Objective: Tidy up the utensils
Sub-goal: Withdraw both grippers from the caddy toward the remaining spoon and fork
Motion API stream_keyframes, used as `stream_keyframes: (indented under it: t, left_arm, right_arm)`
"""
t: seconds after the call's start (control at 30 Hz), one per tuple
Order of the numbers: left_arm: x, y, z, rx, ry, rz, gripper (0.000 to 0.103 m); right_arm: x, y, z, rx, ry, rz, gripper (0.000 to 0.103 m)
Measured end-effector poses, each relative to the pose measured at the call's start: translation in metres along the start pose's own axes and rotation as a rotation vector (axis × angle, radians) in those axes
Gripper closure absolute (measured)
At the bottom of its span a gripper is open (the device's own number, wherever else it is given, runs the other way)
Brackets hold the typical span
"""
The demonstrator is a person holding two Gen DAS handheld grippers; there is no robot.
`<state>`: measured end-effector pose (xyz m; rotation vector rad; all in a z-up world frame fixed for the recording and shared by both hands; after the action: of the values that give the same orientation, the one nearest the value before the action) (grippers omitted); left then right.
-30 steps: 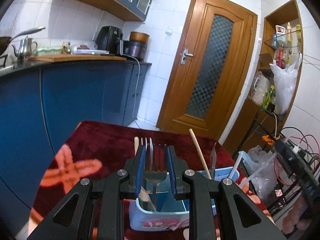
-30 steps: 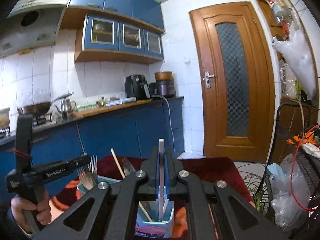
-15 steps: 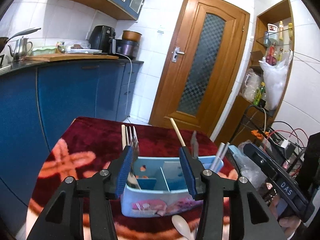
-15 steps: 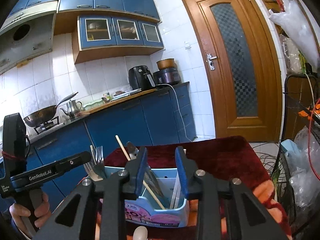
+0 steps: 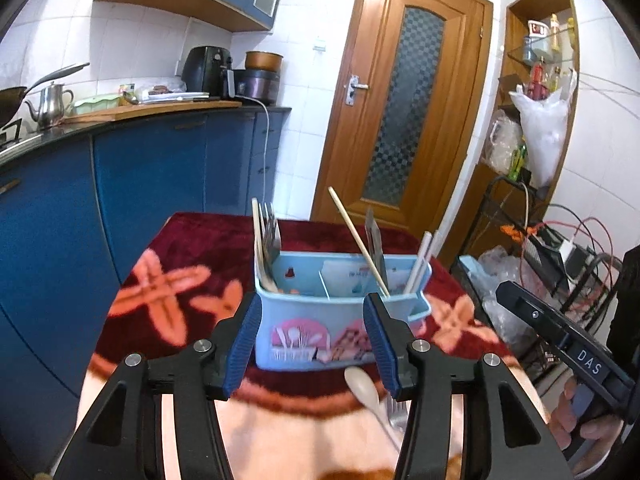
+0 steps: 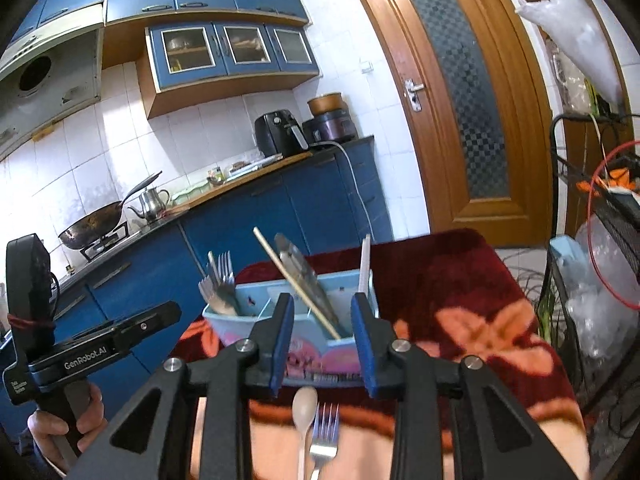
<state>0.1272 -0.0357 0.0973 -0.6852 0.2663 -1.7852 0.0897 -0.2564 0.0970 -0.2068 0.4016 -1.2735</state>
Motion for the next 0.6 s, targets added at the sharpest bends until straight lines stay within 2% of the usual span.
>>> stream_keyframes:
  t: [0.13,0.6]
  left_arm:
    - [-0.003,-0.006,-0.012,-0.024,-0.012,0.008,0.049]
    - [-0.034,0.008,-0.060,-0.141,-0.063,0.090,0.049]
  right_arm:
    - [-0.004,-0.006,-0.012,-0.029,0.000,0.021,0.069]
    - [-0.002,-0.001,-0.063,-0.164,0.034,-0.004,0.069]
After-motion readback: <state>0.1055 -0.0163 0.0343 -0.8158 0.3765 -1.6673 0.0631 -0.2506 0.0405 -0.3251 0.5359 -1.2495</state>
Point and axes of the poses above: each gripper's, at about its wrist camera, not at the fingertips, and y roughly the way its jaws point, x to its right, z to its top, the point moved 4 cm from there along y, roughly the way its jaws point, and after that the axes turned 9 degrees about -y, right-handed, at the moved point
